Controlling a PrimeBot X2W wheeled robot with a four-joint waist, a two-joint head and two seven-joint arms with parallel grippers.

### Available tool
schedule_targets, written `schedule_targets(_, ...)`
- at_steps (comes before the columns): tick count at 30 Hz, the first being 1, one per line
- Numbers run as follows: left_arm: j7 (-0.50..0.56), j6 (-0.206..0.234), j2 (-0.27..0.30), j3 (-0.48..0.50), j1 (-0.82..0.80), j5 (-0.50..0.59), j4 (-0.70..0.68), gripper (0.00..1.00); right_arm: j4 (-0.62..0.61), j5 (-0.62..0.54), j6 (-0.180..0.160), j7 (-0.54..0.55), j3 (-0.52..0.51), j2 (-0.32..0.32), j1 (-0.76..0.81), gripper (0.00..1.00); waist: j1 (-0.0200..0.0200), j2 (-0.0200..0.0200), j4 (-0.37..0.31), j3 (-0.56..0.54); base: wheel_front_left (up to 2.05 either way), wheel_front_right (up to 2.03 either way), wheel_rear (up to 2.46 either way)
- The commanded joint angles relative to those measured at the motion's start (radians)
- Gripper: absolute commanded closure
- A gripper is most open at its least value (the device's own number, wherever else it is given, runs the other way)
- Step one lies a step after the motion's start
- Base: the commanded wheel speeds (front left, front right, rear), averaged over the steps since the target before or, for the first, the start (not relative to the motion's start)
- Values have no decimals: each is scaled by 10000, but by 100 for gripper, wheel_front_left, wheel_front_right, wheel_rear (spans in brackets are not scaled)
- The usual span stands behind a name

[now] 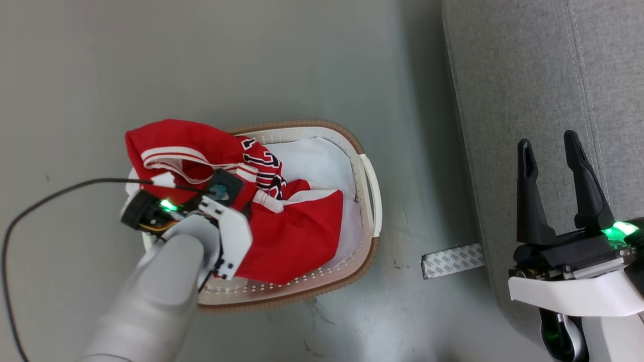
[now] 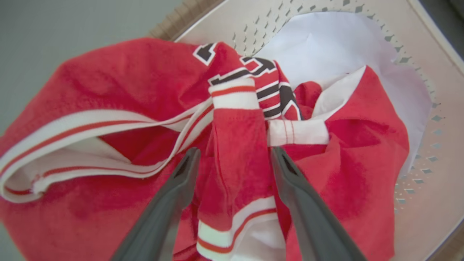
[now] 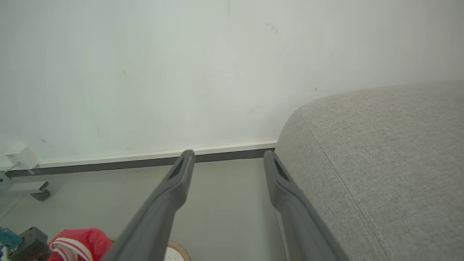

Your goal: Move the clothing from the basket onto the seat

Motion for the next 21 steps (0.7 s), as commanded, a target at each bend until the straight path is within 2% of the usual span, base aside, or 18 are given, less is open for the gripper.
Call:
schedule_targets(1, -57, 21, 100, 11, -108, -93, 109, 0, 2, 99, -21, 0, -1, 19, -156, 0, -3, 0, -34, 70, 0, 0, 0)
schedule_targets(13, -279, 106, 257, -245, -684, -66, 973, 0, -63, 278, -21, 0, 3, 20, -340, 0, -3, 0, -263, 669, 0, 0, 0)
schedule_targets(14, -313, 69, 229, -266, -704, -99, 1050, 20, -59, 271, -21, 0, 3, 20, -345, 0, -3, 0, -277, 693, 0, 0, 0)
schedule_targets(16, -362, 35, 163, -300, -747, -146, 1178, 100, -24, 274, -21, 0, 2, 20, -344, 0, -3, 0, -288, 696, 0, 0, 0)
schedule_targets(21, -623, -51, -99, -222, -616, -425, 1340, 100, 113, 251, -21, 0, -113, 19, -179, 0, -3, 0, -156, 324, 0, 0, 0)
